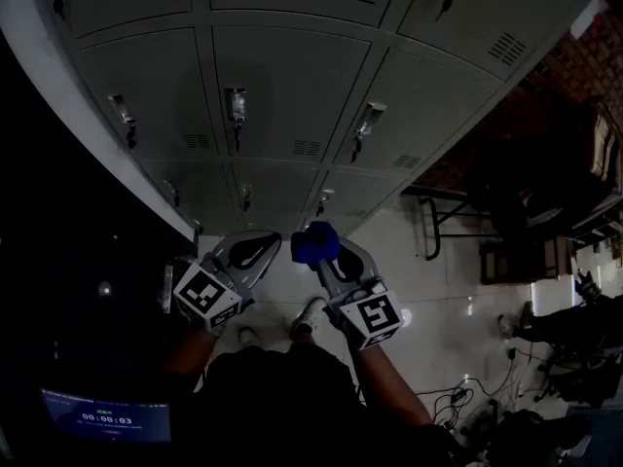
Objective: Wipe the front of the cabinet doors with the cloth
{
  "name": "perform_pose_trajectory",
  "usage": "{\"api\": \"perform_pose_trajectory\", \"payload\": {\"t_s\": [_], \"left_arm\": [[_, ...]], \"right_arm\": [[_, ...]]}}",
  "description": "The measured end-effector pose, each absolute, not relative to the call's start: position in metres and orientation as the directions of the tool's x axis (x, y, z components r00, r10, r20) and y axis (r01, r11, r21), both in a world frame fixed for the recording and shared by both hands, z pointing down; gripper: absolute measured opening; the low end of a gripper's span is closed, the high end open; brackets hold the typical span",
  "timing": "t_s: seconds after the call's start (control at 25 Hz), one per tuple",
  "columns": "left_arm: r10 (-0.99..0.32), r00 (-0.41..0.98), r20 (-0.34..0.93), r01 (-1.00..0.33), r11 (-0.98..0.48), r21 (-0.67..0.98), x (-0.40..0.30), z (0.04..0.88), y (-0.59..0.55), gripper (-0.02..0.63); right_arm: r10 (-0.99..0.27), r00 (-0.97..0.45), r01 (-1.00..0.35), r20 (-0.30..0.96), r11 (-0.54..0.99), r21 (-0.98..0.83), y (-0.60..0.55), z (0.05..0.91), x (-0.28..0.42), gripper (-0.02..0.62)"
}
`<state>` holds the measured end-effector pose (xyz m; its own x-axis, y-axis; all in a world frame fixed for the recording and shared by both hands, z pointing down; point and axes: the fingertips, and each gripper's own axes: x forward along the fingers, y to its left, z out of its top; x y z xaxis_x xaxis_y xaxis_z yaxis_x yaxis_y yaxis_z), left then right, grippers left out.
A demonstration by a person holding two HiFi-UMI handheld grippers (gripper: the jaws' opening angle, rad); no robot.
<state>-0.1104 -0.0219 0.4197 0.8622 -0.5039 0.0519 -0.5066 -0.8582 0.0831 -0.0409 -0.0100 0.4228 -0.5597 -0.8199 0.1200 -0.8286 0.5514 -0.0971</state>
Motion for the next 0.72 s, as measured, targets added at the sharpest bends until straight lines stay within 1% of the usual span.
{"api": "perform_pose_trajectory", "payload": {"t_s": [0.24,0.4,0.56,0.72], "left_arm": [[-0.560,0.827,0.048,-0.562,-0.825,0.064,-0.050,0.405,-0.068,0.000],[-0.569,0.821,0.046,-0.571,-0.820,0.033,-0.017,0.393,-0.084,0.000],[-0.588,0.807,0.061,-0.590,-0.807,0.029,-0.003,0.394,-0.095,0.000],[-0.605,0.793,0.076,-0.609,-0.793,0.037,-0.005,0.399,-0.110,0.000]], "right_arm": [[-0.787,-0.608,-0.794,0.102,0.602,-0.086,-0.059,0.415,0.024,0.084],[-0.765,-0.637,-0.771,0.098,0.632,-0.075,-0.090,0.404,0.054,0.084],[-0.776,-0.624,-0.781,0.085,0.619,-0.081,-0.124,0.394,0.076,0.084],[-0.805,-0.589,-0.808,0.071,0.584,-0.080,-0.161,0.368,0.090,0.084]]}}
